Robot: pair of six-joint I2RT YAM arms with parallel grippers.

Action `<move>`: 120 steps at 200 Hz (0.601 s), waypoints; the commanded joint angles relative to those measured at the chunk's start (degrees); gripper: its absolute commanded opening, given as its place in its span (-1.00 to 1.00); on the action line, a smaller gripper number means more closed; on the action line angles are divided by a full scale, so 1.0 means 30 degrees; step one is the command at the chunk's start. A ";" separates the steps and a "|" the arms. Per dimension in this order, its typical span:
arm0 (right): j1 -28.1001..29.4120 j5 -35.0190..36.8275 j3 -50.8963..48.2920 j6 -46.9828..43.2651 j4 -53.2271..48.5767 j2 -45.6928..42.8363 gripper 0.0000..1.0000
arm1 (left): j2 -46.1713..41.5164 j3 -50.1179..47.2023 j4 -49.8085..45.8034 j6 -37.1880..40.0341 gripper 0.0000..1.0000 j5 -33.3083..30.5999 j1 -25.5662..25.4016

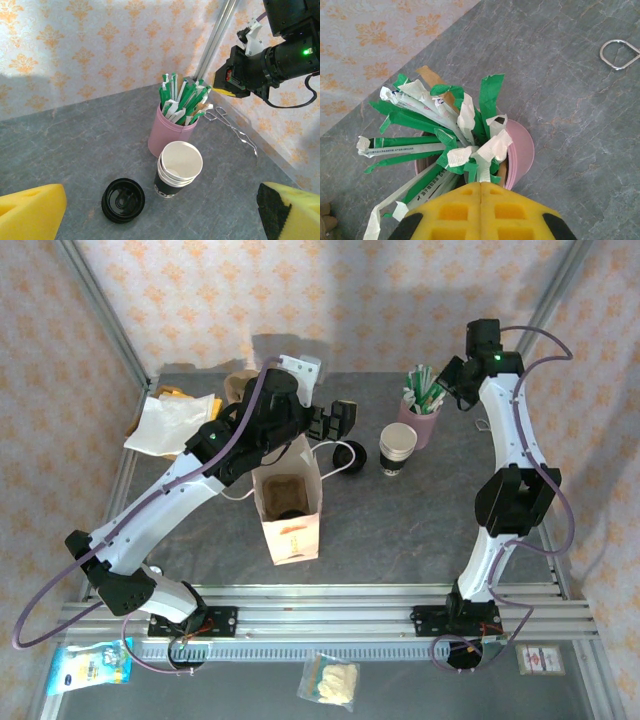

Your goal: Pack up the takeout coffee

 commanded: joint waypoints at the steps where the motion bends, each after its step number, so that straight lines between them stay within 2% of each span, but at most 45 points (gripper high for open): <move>1: 0.0112 0.0807 0.1188 -0.0077 -0.0686 -0.1176 -1.00 | -0.0210 -0.0168 0.0485 0.0032 0.98 0.0152 -0.0077; 59: 0.0098 0.1300 0.1928 -0.0138 -0.0956 -0.1094 -1.00 | -0.0602 -0.0438 0.0518 -0.0085 0.98 0.0123 -0.0059; 65: 0.0083 0.1454 0.1819 -0.0133 -0.0922 -0.1077 -0.85 | -0.0594 -0.0484 0.0520 -0.0050 0.98 0.0122 -0.0074; 78: -0.0047 0.1627 0.1388 -0.0040 -0.0778 -0.1015 -0.31 | -0.0631 -0.0543 0.0497 -0.0065 0.98 0.0123 -0.0079; 86: -0.0186 0.1628 0.1066 0.0049 -0.0641 -0.0983 -0.14 | -0.0647 -0.0585 0.0497 -0.0050 0.98 0.0119 -0.0066; 94: -0.0364 0.1634 0.0646 0.0217 -0.0454 -0.0986 -0.08 | -0.0624 -0.0630 0.0520 -0.0016 0.98 0.0121 -0.0078; 120: -0.1041 0.0728 -0.0613 0.0692 0.0491 -0.1002 -0.09 | -0.0561 -0.0772 0.0600 0.0026 0.98 0.0152 -0.0084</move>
